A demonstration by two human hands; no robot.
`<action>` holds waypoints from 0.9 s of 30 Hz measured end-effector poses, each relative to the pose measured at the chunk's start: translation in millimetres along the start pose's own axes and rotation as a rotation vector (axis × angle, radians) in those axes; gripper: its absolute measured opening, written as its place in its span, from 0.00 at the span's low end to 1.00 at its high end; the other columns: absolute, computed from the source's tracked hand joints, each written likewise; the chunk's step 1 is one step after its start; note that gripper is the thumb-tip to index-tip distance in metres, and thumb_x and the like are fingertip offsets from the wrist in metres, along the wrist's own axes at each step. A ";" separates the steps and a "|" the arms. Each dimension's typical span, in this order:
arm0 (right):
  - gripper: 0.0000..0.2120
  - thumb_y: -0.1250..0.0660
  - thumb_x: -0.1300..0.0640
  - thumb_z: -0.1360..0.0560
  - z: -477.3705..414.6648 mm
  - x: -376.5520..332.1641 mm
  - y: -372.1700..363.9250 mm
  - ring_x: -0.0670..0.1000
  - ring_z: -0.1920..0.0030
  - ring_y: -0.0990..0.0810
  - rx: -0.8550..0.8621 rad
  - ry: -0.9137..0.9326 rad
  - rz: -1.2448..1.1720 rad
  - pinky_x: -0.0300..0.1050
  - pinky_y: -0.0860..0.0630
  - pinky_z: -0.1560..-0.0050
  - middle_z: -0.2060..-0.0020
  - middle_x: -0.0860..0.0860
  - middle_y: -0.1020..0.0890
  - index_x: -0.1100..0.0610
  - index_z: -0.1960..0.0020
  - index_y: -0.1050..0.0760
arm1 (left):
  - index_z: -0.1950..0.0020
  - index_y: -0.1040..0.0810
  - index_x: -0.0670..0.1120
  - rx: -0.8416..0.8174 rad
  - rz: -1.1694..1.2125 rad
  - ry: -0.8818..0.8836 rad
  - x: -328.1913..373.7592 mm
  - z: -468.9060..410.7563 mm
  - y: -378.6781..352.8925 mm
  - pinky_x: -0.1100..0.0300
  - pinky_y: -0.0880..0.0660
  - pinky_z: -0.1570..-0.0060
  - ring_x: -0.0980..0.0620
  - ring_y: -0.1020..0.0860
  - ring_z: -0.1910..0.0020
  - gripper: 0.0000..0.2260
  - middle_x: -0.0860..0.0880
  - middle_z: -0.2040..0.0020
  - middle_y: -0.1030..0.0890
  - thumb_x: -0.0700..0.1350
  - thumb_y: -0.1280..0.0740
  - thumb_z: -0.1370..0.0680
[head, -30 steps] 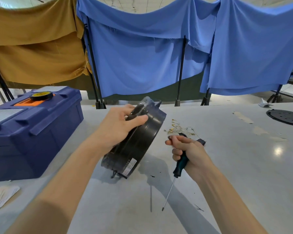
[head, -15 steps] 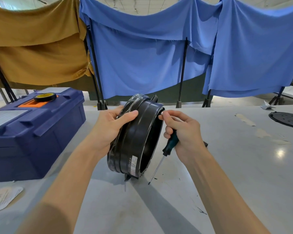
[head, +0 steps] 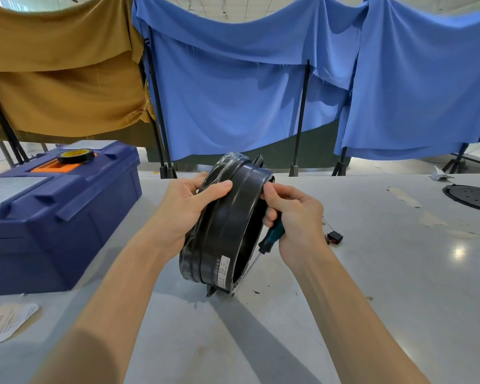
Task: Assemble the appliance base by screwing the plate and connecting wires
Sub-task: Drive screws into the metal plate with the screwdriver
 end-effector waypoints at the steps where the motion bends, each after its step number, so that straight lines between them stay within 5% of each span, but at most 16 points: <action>1: 0.01 0.28 0.65 0.27 -0.1 1.3 -1.3 0.45 0.78 0.32 -0.022 -0.035 -0.036 0.37 0.31 0.77 0.72 0.52 0.23 0.63 0.57 0.20 | 0.52 0.15 0.44 0.002 0.000 -0.002 0.1 0.3 0.4 0.62 0.21 0.65 0.49 0.15 0.61 0.05 0.44 0.57 0.14 0.43 0.30 0.25; 5: 0.01 0.30 0.66 0.26 0.3 3.2 -4.6 0.44 0.78 0.33 -0.088 -0.098 -0.107 0.36 0.33 0.78 0.70 0.53 0.22 0.64 0.55 0.21 | 0.55 0.14 0.46 0.012 -0.013 -0.008 1.2 2.0 2.3 0.63 0.21 0.67 0.49 0.15 0.63 0.05 0.44 0.58 0.14 0.43 0.30 0.24; 11: 0.05 0.29 0.67 0.26 -2.1 -8.5 2.6 0.47 0.79 0.33 0.011 0.150 0.198 0.39 0.32 0.77 0.74 0.52 0.21 0.61 0.61 0.19 | 0.54 0.14 0.47 -0.006 -0.038 -0.012 0.9 1.8 2.0 0.62 0.21 0.65 0.49 0.15 0.61 0.05 0.44 0.57 0.14 0.45 0.29 0.26; 14: 0.02 0.30 0.67 0.26 -3.9 -5.4 0.7 0.46 0.78 0.34 -0.061 0.017 0.065 0.39 0.33 0.77 0.71 0.54 0.21 0.66 0.55 0.20 | 0.52 0.15 0.46 -0.013 -0.036 -0.014 0.1 1.2 1.7 0.62 0.21 0.64 0.49 0.15 0.60 0.06 0.44 0.56 0.14 0.46 0.29 0.27; 17: 0.09 0.32 0.66 0.24 -5.7 1.8 -3.2 0.44 0.79 0.35 -0.148 -0.164 -0.106 0.35 0.35 0.79 0.65 0.55 0.23 0.69 0.47 0.23 | 0.50 0.16 0.45 -0.020 -0.022 -0.011 -1.0 0.3 0.1 0.61 0.21 0.64 0.48 0.15 0.59 0.07 0.43 0.55 0.14 0.44 0.30 0.25; 24: 0.08 0.33 0.62 0.24 -2.9 9.4 -12.3 0.42 0.82 0.39 -0.256 -0.409 -0.330 0.31 0.40 0.81 0.73 0.48 0.27 0.60 0.62 0.24 | 0.46 0.17 0.43 -0.032 -0.015 0.001 -1.9 0.4 -1.5 0.60 0.20 0.62 0.47 0.16 0.57 0.11 0.42 0.53 0.15 0.45 0.29 0.26; 27: 0.02 0.31 0.62 0.32 -0.9 11.8 -14.5 0.43 0.83 0.39 -0.261 -0.471 -0.409 0.30 0.41 0.80 0.78 0.47 0.29 0.59 0.60 0.24 | 0.45 0.17 0.44 -0.045 -0.019 -0.005 -1.3 0.4 -2.8 0.59 0.20 0.61 0.47 0.16 0.56 0.14 0.42 0.52 0.15 0.47 0.29 0.28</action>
Point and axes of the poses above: each hand's wrist, its own z-axis away from the middle knuckle, its own y-axis out of the back of the hand, x = y × z, the point moved 5 cm from there along -z, towards the middle knuckle
